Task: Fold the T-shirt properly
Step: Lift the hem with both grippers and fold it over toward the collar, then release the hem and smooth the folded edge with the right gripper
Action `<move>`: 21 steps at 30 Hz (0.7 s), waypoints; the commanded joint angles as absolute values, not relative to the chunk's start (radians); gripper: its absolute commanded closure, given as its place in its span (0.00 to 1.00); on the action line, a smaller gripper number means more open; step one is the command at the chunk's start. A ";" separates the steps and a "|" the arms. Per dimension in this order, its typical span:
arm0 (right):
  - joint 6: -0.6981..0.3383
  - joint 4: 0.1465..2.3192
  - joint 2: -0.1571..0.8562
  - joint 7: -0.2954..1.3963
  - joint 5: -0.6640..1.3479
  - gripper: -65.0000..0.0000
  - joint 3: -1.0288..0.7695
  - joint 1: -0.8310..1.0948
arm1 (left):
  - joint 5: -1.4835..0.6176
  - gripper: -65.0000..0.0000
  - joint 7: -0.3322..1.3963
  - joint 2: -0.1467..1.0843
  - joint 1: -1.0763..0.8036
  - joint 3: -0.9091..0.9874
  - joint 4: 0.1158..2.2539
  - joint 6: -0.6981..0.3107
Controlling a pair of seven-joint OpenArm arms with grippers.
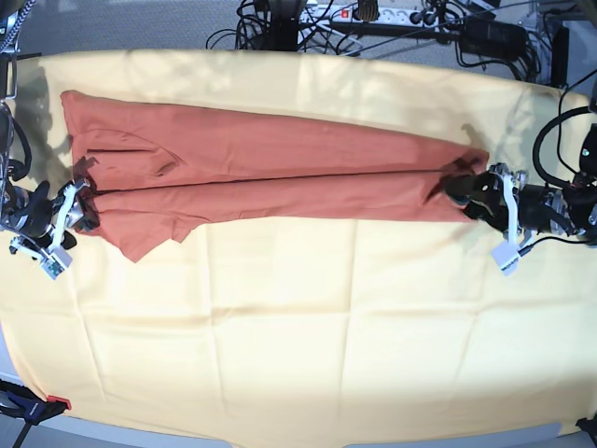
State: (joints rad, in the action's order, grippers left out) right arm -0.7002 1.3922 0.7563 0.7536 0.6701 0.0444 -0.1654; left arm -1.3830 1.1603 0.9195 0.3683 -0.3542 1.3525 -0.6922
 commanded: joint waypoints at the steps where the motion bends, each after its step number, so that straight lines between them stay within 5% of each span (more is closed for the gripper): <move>1: -0.698 1.406 0.783 0.731 0.713 0.44 0.032 -0.200 | -1.402 0.50 1.150 0.934 0.387 -0.344 1.361 -0.698; 8: -0.698 1.405 0.717 0.863 0.937 0.44 0.032 -0.213 | -1.388 0.50 1.132 0.928 0.338 -0.344 1.359 -0.698; 14: -0.698 1.404 0.608 0.786 0.661 0.44 0.032 -0.213 | -1.310 0.50 1.039 0.928 0.274 -0.344 1.359 -0.698; 17: -0.620 1.404 0.581 0.738 0.516 0.44 0.032 -0.213 | -1.305 0.50 1.039 0.928 0.249 -0.344 1.359 -0.698; 21: -0.592 1.404 0.553 0.748 0.505 0.44 0.033 -0.208 | -1.291 0.50 1.039 0.928 0.221 -0.344 1.359 -0.698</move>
State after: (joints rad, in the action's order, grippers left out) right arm -0.5880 1.3911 0.5377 0.7631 0.4950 0.0414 -0.1886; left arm -1.3018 1.0153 0.9089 0.2134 -0.3504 1.3518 -0.6930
